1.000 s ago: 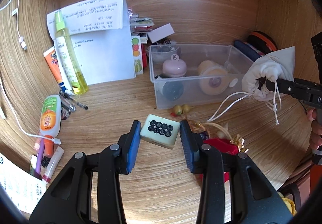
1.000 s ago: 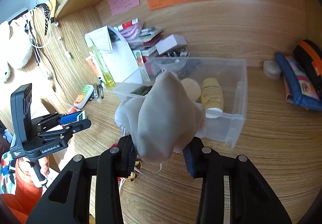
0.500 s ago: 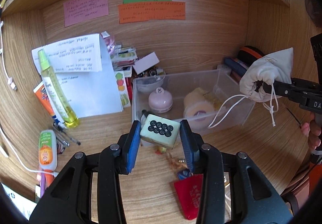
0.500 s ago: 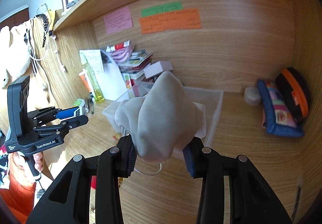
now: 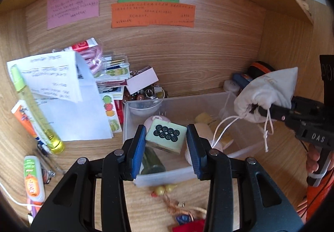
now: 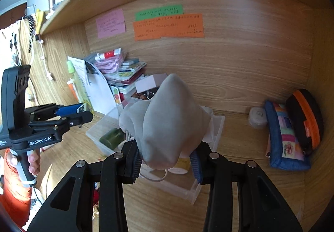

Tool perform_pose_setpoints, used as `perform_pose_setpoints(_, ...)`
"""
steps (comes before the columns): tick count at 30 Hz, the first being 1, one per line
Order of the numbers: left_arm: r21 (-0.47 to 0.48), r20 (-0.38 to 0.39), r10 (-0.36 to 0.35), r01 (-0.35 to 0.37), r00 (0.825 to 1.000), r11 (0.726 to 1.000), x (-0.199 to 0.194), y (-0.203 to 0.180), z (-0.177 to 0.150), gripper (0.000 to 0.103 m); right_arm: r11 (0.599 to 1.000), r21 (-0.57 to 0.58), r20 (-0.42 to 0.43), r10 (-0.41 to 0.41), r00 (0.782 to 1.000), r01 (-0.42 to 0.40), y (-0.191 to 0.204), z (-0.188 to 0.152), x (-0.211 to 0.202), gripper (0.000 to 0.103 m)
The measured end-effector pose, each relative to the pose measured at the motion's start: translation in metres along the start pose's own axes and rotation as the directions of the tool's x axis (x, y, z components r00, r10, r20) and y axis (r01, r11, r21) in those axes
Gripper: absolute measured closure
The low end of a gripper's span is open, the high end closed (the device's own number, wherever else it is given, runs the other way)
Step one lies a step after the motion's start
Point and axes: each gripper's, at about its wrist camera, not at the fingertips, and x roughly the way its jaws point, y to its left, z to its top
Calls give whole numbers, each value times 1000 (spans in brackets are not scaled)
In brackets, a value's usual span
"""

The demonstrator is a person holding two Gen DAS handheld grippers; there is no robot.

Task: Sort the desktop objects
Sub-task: 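Lift the domino tile and white pouch toward the clear box with both tools, then open the left tool over the box to drop the domino while the right tool releases the white pouch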

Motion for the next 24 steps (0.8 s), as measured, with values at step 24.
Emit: perform_pose_setpoints(24, 18, -164, -17, 20, 986, 1000, 106, -10, 5, 64, 1000, 4, -164, -18, 986, 19, -31, -15, 90, 66)
